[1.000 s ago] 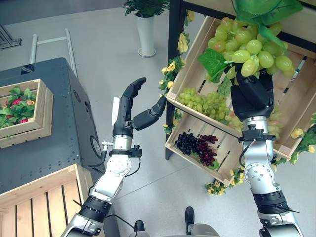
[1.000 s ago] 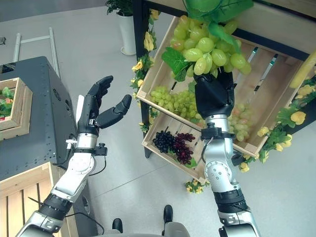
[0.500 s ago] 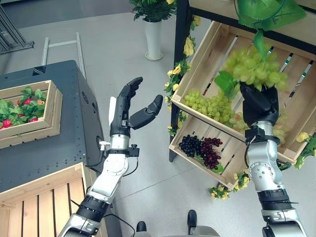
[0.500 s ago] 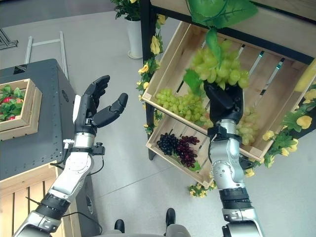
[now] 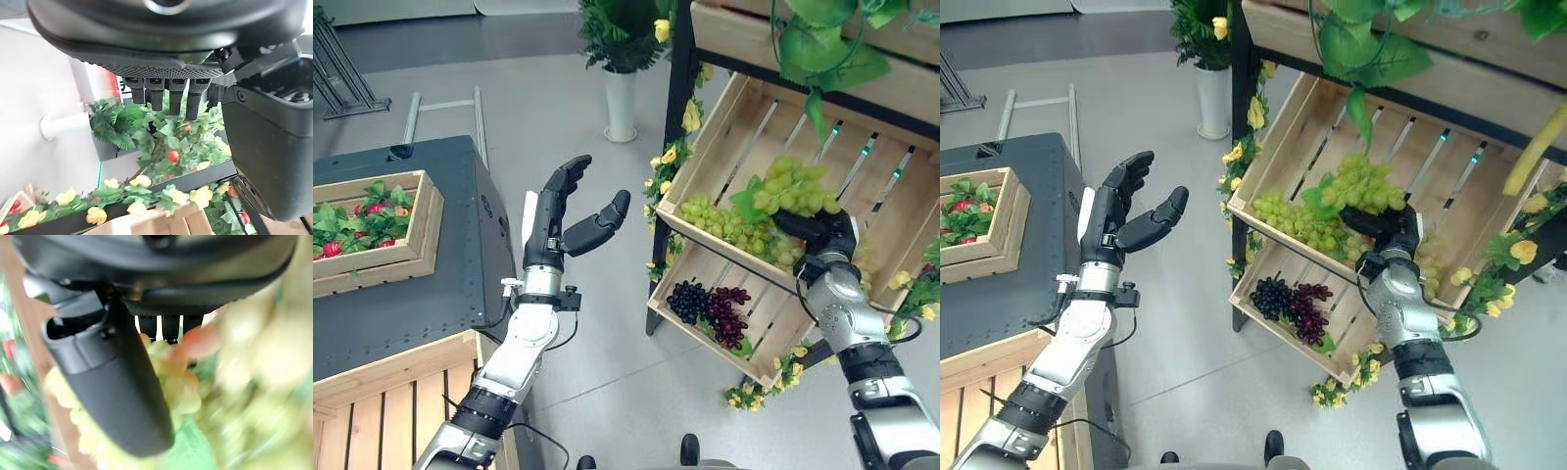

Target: Pick up the fruits from the basket on one side to the basket on the other side

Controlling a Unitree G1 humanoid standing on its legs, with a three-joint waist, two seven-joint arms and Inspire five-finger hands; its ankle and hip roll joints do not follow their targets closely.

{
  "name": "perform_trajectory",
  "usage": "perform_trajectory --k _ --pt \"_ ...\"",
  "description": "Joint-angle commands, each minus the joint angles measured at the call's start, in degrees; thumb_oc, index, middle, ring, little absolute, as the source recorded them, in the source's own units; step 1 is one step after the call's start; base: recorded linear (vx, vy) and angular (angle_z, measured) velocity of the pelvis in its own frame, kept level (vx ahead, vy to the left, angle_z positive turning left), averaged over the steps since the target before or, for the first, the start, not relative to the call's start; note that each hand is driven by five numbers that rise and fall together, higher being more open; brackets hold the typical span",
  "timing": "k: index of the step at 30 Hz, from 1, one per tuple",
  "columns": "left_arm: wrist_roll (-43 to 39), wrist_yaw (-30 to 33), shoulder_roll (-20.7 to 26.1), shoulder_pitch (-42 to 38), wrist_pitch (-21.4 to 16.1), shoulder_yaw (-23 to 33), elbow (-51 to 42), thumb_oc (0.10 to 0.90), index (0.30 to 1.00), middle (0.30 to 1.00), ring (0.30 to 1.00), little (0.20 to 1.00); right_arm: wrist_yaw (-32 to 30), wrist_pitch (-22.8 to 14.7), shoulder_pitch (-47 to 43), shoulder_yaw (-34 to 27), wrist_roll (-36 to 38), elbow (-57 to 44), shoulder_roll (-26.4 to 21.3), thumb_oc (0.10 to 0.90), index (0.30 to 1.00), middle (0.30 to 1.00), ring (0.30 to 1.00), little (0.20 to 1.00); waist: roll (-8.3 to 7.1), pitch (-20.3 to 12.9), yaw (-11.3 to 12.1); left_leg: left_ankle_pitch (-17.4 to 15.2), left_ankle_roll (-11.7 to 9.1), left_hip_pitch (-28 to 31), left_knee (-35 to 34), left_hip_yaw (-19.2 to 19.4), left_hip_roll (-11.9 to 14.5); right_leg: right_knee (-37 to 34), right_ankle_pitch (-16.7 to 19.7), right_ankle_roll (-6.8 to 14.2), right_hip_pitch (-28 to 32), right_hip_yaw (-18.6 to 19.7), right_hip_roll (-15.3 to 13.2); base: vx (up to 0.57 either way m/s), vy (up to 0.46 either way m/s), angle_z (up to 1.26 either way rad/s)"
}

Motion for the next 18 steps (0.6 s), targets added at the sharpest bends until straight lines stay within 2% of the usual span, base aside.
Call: perform_trajectory --k 1,8,12,18 --pt "0.09 0.84 1.81 -8.98 -2.49 -1.87 -2.81 0.8 0.9 0.9 0.9 0.9 -0.68 6.67 -4.57 3.11 -8.39 7.87 -9.82 0.8 0.9 0.9 0.9 0.9 -0.03 -3.21 0.75 -1.99 1.27 -1.41 0.49 -0.81 -1.5 0.46 -1.98 1.14 3.84 -0.73 -1.39 0.0 0.0 0.0" --pt "-0.46 0.08 2.43 -9.85 -1.35 -1.38 -3.93 0.8 0.9 0.9 0.9 0.9 -2.5 6.68 -6.38 3.68 -10.66 4.79 -12.06 0.8 0.9 0.9 0.9 0.9 -0.27 -2.92 0.32 -1.78 1.18 -1.43 0.49 -0.48 -1.27 0.46 -1.69 1.31 3.61 -0.22 -1.21 0.0 -0.002 0.0" --pt "-0.08 -0.02 2.19 -9.46 -0.83 -0.55 -5.02 0.8 0.9 0.9 0.9 0.9 -5.74 6.27 -5.53 1.54 -15.71 -1.75 -11.88 0.8 0.9 0.9 0.9 0.9 -0.05 -2.86 -0.28 -1.86 1.17 -1.28 0.49 -0.21 -1.12 0.46 -1.72 1.36 3.53 0.37 -1.1 0.0 0.0 -0.01" --pt "0.18 -0.19 2.15 -8.57 -0.92 1.08 -5.38 0.8 0.9 0.9 0.9 0.9 -5.21 5.52 -3.75 -1.82 -20.24 -13.7 -12.39 0.8 0.9 0.9 0.9 0.9 0.24 -2.97 -1.39 -2.17 1.15 -1.15 0.49 0.52 -0.99 0.46 -2.0 1.46 3.36 1.15 -0.93 -0.01 0.006 -0.02"
